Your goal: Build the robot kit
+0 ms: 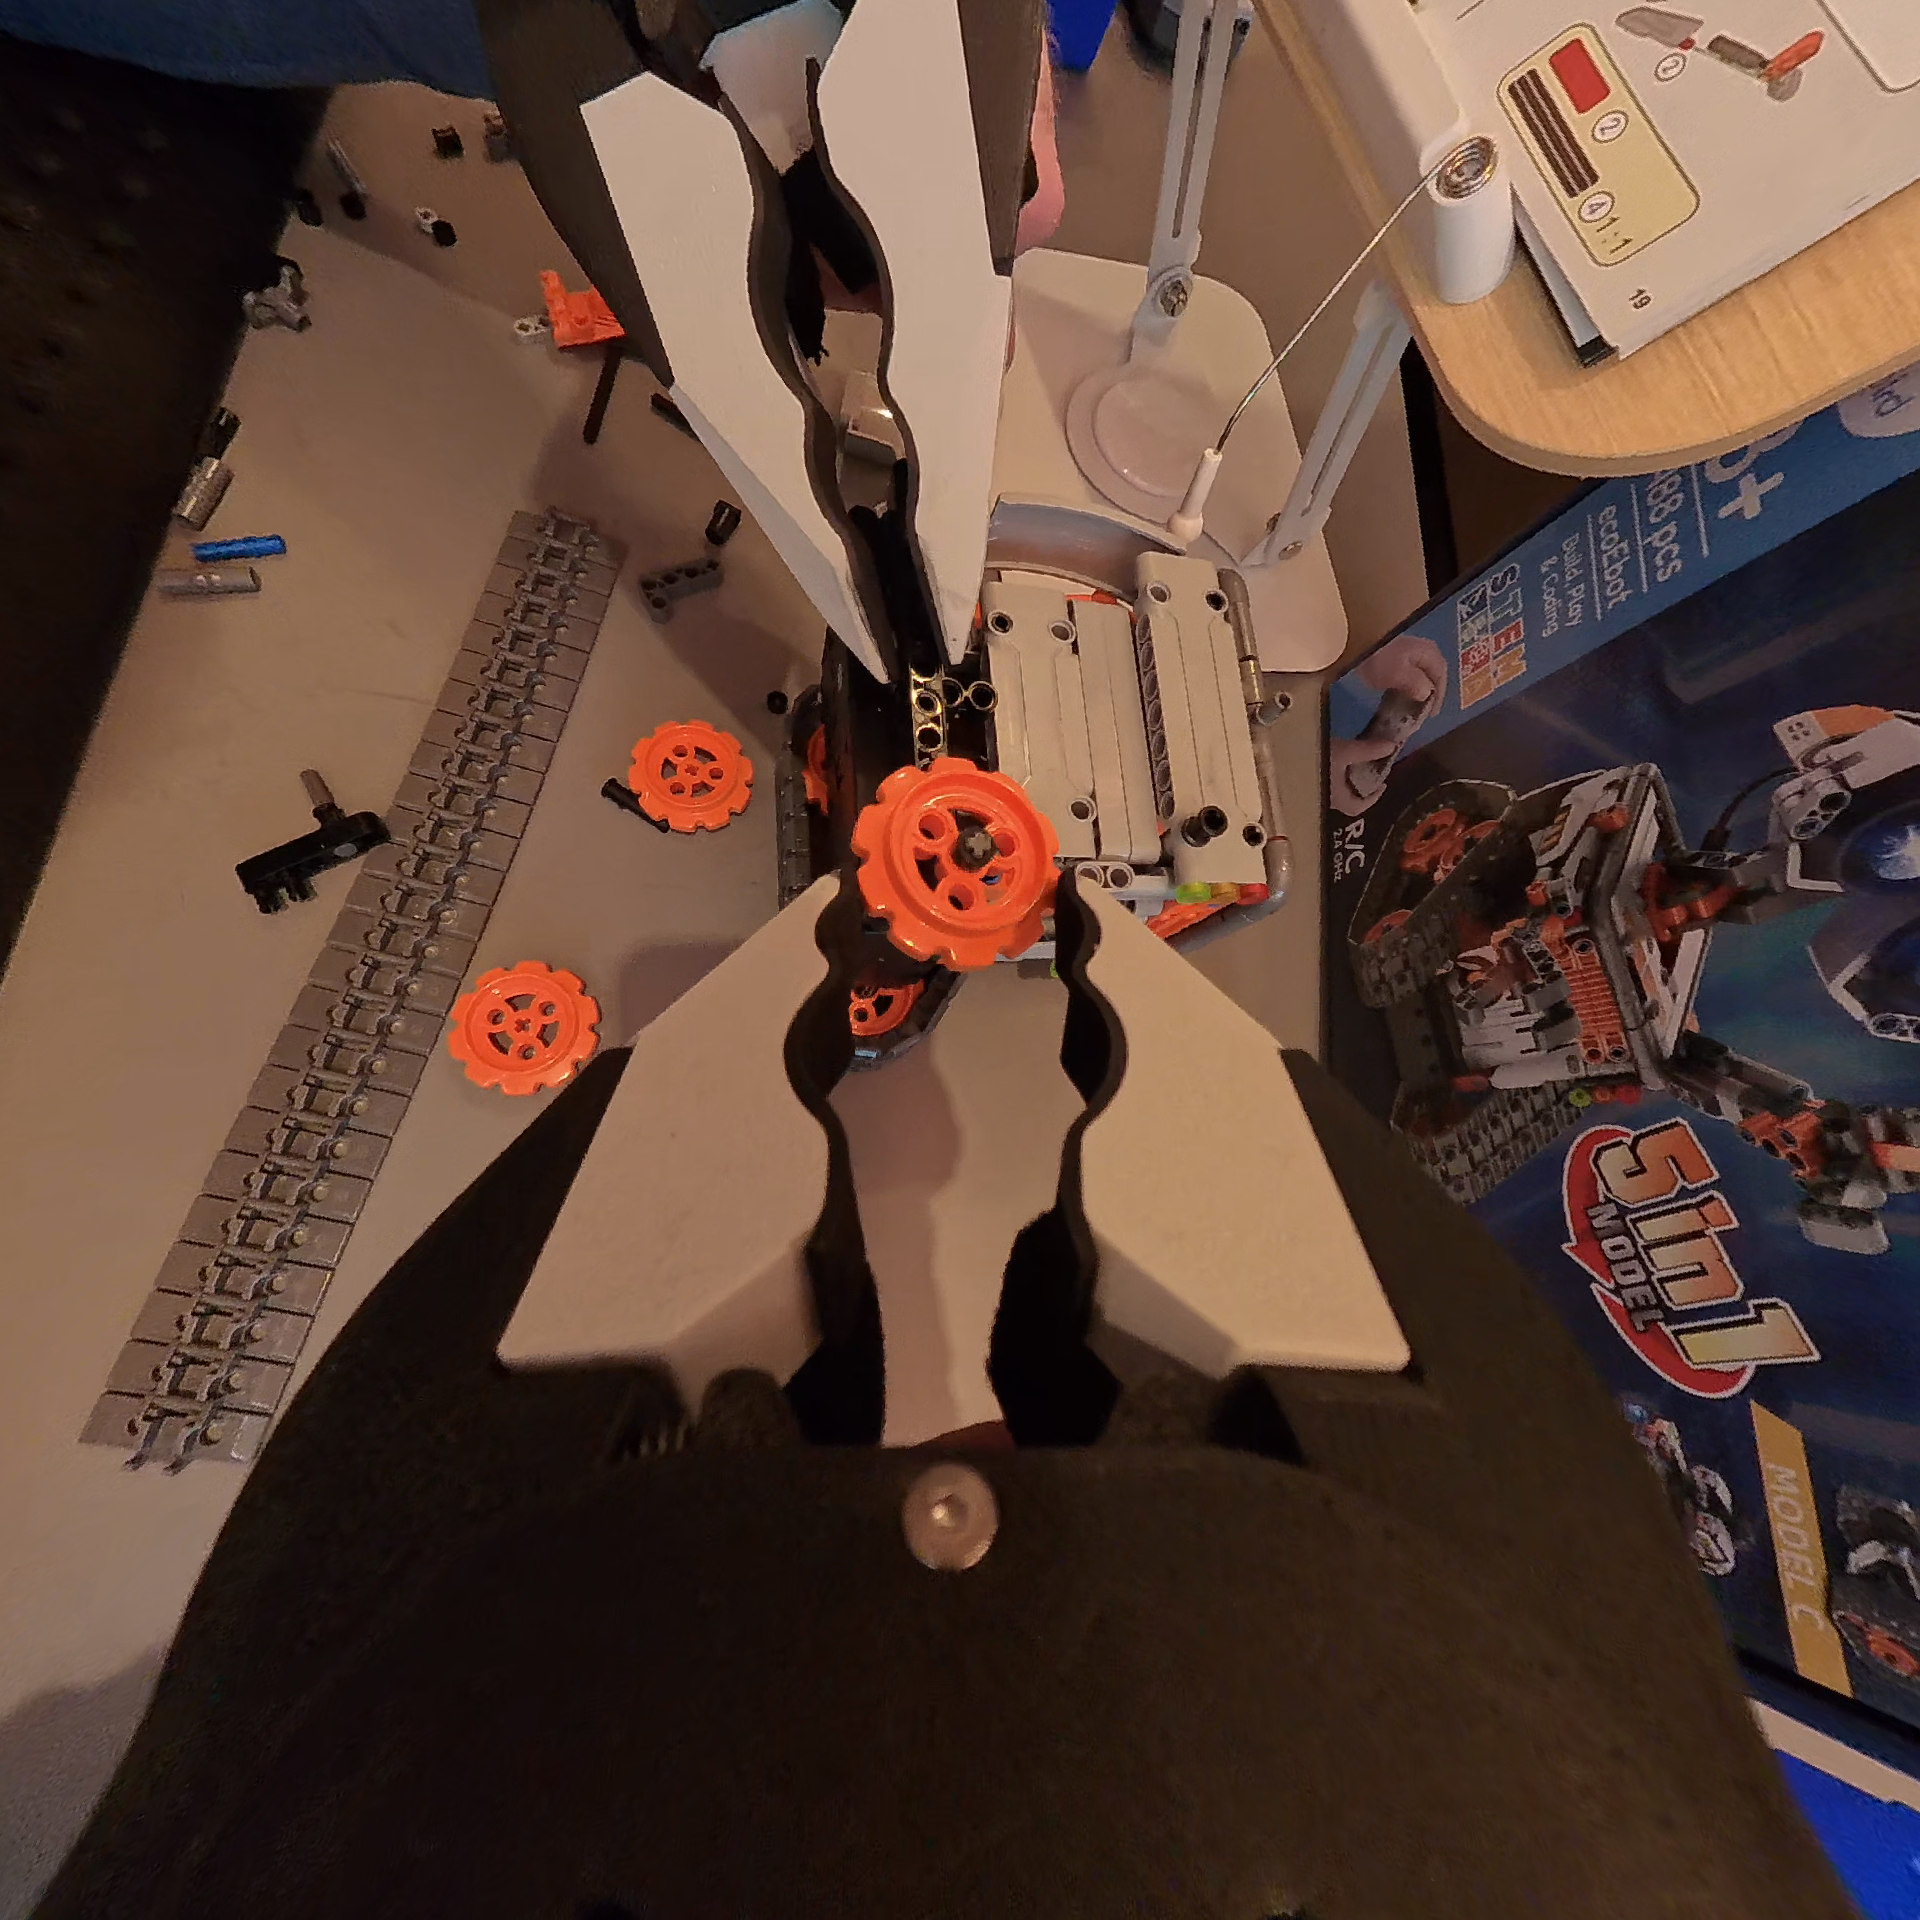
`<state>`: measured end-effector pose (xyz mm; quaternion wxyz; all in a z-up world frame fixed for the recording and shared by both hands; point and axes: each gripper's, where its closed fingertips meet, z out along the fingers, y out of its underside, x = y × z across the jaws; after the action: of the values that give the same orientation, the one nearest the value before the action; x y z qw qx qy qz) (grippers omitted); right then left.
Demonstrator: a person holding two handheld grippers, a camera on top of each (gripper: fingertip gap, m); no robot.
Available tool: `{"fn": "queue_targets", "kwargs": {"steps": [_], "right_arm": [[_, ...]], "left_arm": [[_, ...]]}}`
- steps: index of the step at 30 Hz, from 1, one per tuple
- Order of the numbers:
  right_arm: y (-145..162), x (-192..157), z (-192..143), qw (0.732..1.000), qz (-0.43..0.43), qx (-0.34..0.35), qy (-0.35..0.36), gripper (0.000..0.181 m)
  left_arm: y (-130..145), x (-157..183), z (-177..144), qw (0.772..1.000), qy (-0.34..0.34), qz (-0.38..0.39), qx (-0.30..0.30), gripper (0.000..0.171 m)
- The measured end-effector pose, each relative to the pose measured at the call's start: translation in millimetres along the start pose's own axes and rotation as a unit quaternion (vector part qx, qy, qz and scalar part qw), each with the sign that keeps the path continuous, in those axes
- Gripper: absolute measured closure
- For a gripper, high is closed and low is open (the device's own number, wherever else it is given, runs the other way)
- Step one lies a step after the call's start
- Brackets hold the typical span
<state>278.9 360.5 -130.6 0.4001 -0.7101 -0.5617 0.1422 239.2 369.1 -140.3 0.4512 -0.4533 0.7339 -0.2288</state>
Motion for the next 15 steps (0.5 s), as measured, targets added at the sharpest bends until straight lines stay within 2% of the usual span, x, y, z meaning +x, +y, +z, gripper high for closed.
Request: {"fn": "queue_targets", "kwargs": {"steps": [4,9,12,15], "right_arm": [[-1,-1,1,1.000,-0.004,0.000,0.000,0.146],[-1,-2,1,1.000,-0.008,-0.006,0.003,0.146],[-1,-2,1,1.000,-0.009,-0.006,0.002,0.146],[-1,-2,1,1.000,-0.013,-0.010,0.007,0.146]], "left_arm": [[-2,2,6,0.998,-0.035,0.042,-0.020,0.148],[-1,2,12,0.986,-0.096,0.114,-0.069,0.144],[1,-3,16,0.978,-0.129,0.143,-0.077,0.150],[0,-3,17,0.977,-0.141,0.147,-0.067,0.148]]}}
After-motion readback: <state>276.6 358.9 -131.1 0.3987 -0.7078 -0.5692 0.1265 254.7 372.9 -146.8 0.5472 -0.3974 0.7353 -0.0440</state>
